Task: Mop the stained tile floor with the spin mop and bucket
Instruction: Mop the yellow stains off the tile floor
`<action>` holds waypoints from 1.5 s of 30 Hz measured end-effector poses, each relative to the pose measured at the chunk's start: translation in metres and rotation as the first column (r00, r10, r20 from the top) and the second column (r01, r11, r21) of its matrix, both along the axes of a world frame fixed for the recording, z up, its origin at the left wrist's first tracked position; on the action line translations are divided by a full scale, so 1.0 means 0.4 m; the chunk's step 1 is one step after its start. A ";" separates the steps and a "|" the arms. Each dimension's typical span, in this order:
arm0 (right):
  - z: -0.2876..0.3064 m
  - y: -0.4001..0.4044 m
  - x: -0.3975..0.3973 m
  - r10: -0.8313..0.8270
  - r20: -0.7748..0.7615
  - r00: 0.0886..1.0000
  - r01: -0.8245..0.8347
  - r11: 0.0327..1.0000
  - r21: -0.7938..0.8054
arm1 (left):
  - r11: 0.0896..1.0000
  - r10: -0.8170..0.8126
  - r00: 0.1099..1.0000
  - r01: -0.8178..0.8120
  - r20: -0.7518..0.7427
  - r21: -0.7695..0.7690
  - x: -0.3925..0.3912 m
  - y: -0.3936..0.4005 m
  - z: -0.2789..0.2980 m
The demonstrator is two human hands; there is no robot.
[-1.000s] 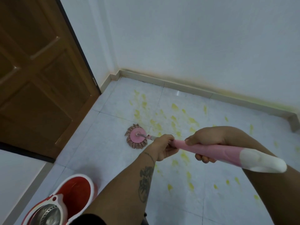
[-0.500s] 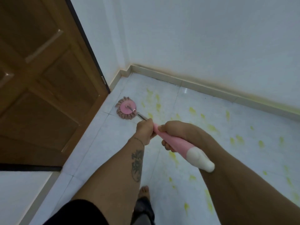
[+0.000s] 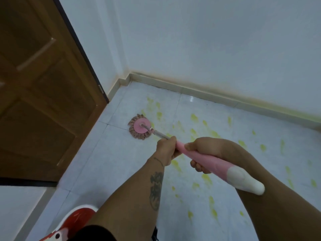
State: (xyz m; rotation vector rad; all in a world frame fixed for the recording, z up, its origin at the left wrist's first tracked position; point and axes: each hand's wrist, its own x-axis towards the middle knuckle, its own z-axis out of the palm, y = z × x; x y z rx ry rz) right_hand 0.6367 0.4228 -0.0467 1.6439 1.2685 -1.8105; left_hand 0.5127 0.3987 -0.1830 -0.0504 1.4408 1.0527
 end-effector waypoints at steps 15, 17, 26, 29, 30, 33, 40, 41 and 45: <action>0.099 -0.128 0.283 0.062 0.082 0.995 -0.062 0.998 -0.007 | 0.992 -0.126 0.987 0.122 0.096 0.044 0.299 -0.127 0.080; 0.100 -0.089 0.250 0.077 0.068 0.995 -0.077 0.997 -0.001 | 0.995 -0.084 0.991 0.079 0.100 0.053 0.269 -0.095 0.072; 0.015 0.195 -0.057 0.026 -0.025 0.999 -0.024 0.998 0.056 | 0.998 0.014 0.996 -0.020 0.093 0.063 -0.031 0.194 0.014; -0.044 0.293 -0.171 -0.085 -0.096 0.992 0.089 0.995 0.042 | 0.997 0.001 0.999 -0.005 0.052 0.075 -0.152 0.304 0.000; -0.067 0.324 -0.209 -0.122 -0.112 0.986 0.127 0.991 0.038 | 0.997 -0.010 0.999 0.008 0.033 0.078 -0.191 0.341 -0.005; -0.128 0.391 -0.301 -0.191 -0.125 0.974 0.201 0.977 0.077 | 0.997 -0.044 0.999 0.044 -0.006 0.062 -0.281 0.420 -0.018; -0.130 0.422 -0.301 -0.237 -0.131 0.963 0.246 0.968 0.058 | 0.991 -0.105 0.994 0.101 0.038 0.093 -0.299 0.452 -0.033; -0.122 0.411 -0.277 -0.237 -0.129 0.963 0.244 0.969 0.042 | 0.989 -0.121 0.992 0.116 0.041 0.096 -0.279 0.443 -0.029; -0.074 0.336 -0.166 -0.206 -0.060 0.977 0.208 0.977 0.038 | 0.983 -0.165 0.985 0.161 0.048 0.084 -0.164 0.372 -0.009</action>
